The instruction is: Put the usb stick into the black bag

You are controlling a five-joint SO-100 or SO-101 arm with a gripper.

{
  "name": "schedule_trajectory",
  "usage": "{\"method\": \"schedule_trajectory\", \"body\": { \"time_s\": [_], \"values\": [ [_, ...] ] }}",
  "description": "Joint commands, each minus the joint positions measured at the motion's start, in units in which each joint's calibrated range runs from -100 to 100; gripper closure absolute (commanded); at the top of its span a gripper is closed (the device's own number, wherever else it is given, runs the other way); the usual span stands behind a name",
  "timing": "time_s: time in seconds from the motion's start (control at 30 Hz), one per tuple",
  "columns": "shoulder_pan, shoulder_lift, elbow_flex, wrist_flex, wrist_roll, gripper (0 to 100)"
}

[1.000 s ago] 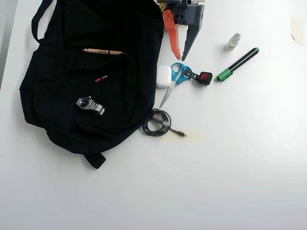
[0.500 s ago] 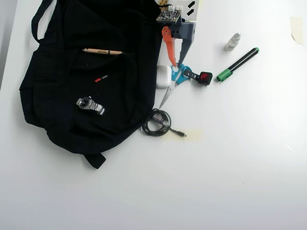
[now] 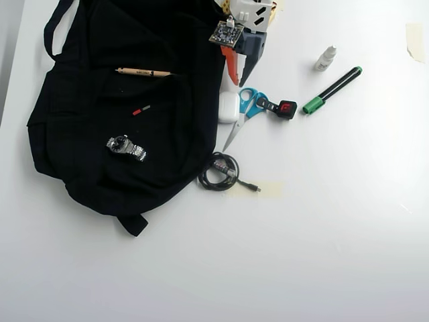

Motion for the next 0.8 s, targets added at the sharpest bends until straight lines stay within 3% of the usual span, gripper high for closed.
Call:
{"method": "schedule_trajectory", "body": {
  "time_s": [0.0, 0.07, 0.77],
  "values": [
    [-0.23, -1.00, 0.65, 2.64, 5.68, 98],
    [-1.43, -1.00, 0.65, 5.14, 8.20, 98],
    [-2.32, -1.00, 0.65, 6.69, 8.30, 98]
  ]
}}
